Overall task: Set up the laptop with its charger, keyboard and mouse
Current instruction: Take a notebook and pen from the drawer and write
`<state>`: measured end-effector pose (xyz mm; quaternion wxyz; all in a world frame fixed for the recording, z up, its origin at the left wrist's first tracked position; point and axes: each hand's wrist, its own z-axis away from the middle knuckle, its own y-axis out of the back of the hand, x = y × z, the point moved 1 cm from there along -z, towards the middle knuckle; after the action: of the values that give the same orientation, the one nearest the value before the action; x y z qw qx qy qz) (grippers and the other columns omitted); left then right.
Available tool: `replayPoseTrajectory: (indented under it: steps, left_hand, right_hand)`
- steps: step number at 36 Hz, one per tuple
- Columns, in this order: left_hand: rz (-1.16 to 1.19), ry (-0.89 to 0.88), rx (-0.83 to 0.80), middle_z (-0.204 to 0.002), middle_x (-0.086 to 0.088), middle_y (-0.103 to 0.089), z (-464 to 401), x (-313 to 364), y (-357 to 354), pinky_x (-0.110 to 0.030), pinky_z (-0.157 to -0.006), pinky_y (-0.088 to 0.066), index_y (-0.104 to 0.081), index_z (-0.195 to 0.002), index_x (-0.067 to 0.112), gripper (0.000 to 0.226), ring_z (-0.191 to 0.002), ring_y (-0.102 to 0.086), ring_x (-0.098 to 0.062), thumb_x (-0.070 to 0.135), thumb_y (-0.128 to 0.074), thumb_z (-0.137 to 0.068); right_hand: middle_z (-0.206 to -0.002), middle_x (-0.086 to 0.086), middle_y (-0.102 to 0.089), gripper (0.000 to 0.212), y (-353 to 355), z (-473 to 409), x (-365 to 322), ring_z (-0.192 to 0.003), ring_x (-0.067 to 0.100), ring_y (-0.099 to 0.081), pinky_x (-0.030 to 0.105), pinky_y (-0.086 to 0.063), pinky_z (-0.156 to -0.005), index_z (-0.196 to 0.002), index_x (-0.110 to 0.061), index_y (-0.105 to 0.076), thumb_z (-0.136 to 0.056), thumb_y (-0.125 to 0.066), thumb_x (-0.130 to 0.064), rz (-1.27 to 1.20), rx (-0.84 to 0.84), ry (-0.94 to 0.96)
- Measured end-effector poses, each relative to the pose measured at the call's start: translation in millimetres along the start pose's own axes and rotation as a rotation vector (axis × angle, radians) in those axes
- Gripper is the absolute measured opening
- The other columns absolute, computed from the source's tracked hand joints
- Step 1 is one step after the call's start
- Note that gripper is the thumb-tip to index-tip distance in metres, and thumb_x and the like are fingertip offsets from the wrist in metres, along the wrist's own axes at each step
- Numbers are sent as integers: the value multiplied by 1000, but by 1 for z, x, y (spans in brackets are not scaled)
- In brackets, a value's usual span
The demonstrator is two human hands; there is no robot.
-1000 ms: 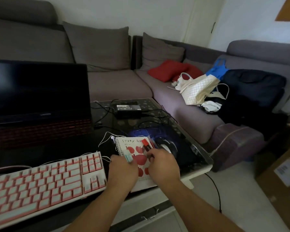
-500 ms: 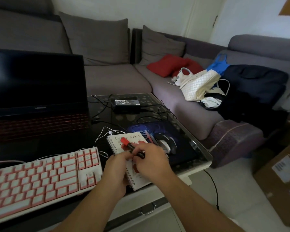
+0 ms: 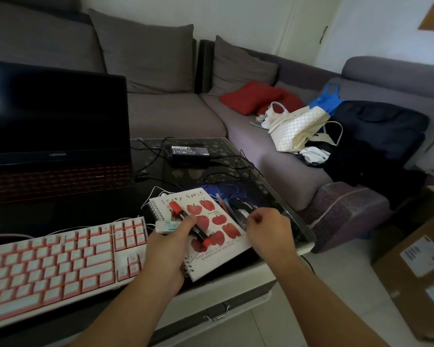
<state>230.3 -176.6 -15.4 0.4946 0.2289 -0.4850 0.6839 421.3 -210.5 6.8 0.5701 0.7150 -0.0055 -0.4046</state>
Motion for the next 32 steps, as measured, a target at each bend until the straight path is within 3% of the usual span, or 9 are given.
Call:
replayPoseTrajectory:
  steps: [2,6,12,16,18,21,25,28,32]
  left_hand:
    - [-15,-21,-7,-98,-11,-82,1,3,2,-58,-78,-64,-75,-115,15,28,-86,-80,-34,19,-82,-89]
    - [-45,-52,-12,-99,-10,-82,6,8,8,-57,-79,-64,-76,-115,15,27,-87,-80,-33,20,-82,-89]
    - [-70,-49,-19,-98,-11,-82,15,20,18,-56,-80,-64,-75,-114,13,26,-86,-80,-34,21,-81,-90]
    - [-76,-45,-16,-97,-11,-82,21,29,26,-52,-76,-64,-75,-115,14,28,-83,-80,-34,22,-81,-89]
    - [-80,-52,-12,-96,-10,-82,24,35,30,-50,-74,-64,-74,-116,15,28,-83,-81,-34,22,-81,-90]
    - [-96,-52,-20,-95,-10,-82,27,41,33,-43,-65,-64,-75,-115,15,25,-82,-81,-32,20,-79,-91]
    - [-110,-43,-49,-96,-11,-82,31,54,41,-45,-70,-64,-75,-116,13,24,-84,-81,-33,20,-77,-93]
    - [-113,-39,-59,-97,-12,-82,34,63,50,-49,-75,-64,-74,-116,14,24,-85,-80,-34,20,-77,-93]
    - [-115,-37,-56,-100,-13,-82,40,74,66,-55,-82,-63,-73,-118,14,27,-88,-80,-35,20,-78,-92]
  right_hand:
    - [-72,-1,-71,23,-7,-7,9,-62,13,-67,26,-54,-58,-85,-17,-77,-98,-69,-34,77,-5,-49]
    - [-53,0,-59,44,-9,-13,9,-43,15,-54,22,-41,-47,-62,-13,-64,-87,-79,-45,100,15,-115]
    - [-76,0,-61,49,-14,-4,-12,-67,21,-62,31,-47,-63,-83,-18,-54,-82,-80,-59,313,-24,-113]
    - [-84,2,-65,27,-26,-3,-24,-79,25,-69,41,-61,-76,-83,-19,-56,-93,-74,-37,319,-50,-63]
    - [-96,5,-70,15,-30,-4,-27,-88,27,-71,44,-63,-81,-96,-17,-63,-95,-70,-30,323,-79,-37]
    - [-106,9,-71,18,-28,-5,-28,-88,26,-66,37,-57,-76,-111,-11,-63,-97,-66,-22,367,-197,-5]
    - [-113,11,-70,18,-28,-2,-34,-100,30,-68,39,-57,-83,-112,-10,-64,-97,-61,-20,472,-361,51]
    - [-108,14,-70,19,-24,-4,-36,-93,30,-65,38,-56,-84,-112,-9,-64,-97,-57,-16,414,-327,23]
    - [-96,15,-66,8,-10,-5,-39,-88,32,-65,38,-52,-75,-98,-7,-60,-98,-53,-12,266,-211,-15]
